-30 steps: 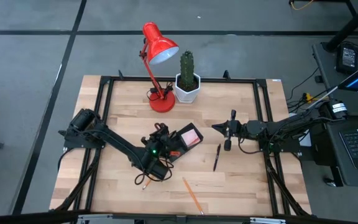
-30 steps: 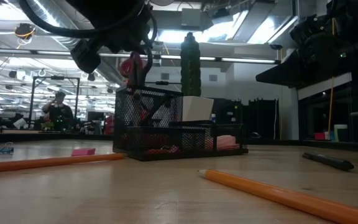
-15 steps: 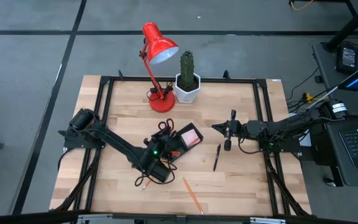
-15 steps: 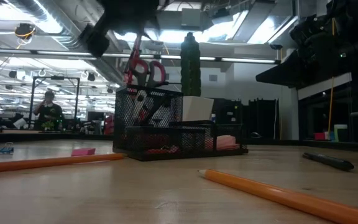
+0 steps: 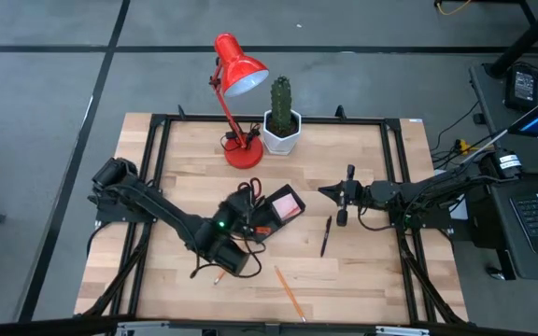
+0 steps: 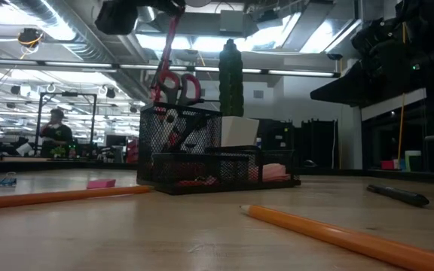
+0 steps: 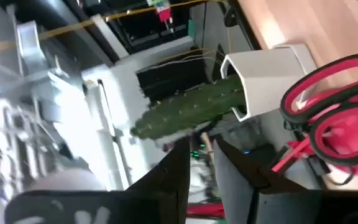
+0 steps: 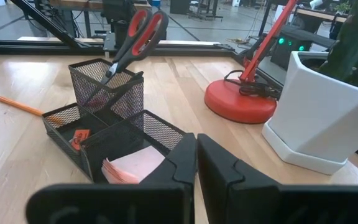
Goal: Pick and place office supplies into organizer
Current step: Put the scissors into the black desk organizer
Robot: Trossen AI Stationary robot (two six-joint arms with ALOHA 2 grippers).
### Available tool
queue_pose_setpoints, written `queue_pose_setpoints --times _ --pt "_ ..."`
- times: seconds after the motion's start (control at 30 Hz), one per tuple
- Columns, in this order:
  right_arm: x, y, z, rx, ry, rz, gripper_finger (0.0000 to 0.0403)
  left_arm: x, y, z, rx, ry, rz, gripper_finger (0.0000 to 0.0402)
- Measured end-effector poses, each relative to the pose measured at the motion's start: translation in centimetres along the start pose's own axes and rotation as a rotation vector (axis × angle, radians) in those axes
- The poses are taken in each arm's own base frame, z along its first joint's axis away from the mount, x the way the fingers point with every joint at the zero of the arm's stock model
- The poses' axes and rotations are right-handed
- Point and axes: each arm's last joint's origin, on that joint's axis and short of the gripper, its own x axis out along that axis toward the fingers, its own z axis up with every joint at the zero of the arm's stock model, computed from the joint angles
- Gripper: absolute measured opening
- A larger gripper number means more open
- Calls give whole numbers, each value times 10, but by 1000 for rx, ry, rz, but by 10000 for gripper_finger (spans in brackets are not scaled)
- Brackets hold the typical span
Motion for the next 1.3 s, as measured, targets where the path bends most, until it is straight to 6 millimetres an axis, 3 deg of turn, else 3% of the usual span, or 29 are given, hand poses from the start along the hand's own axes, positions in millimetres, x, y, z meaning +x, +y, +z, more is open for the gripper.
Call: queue_pose_setpoints --times 0.17,0.37,0.63,0.8,1.07,1.17,1.3 --pt "0 0 0 0 1 0 20 -4 10 -27 -241 9 -28 53" --pt "0 0 0 -1 1 0 20 -4 17 -63 -668 72 -152 40" --pt "0 0 0 -1 1 0 20 -8 16 -95 -1043 77 -154 59" --pt "0 0 0 -1 1 0 20 -8 -4 -101 -1167 56 -162 70" --pt "0 0 0 -1 1 0 20 -5 -38 -95 -1252 16 -248 56" --pt "0 0 0 -1 1 0 20 -6 -33 -95 -1261 -31 -309 46" --pt "0 0 0 -1 1 0 20 -10 -13 -98 -1245 -172 -446 31"
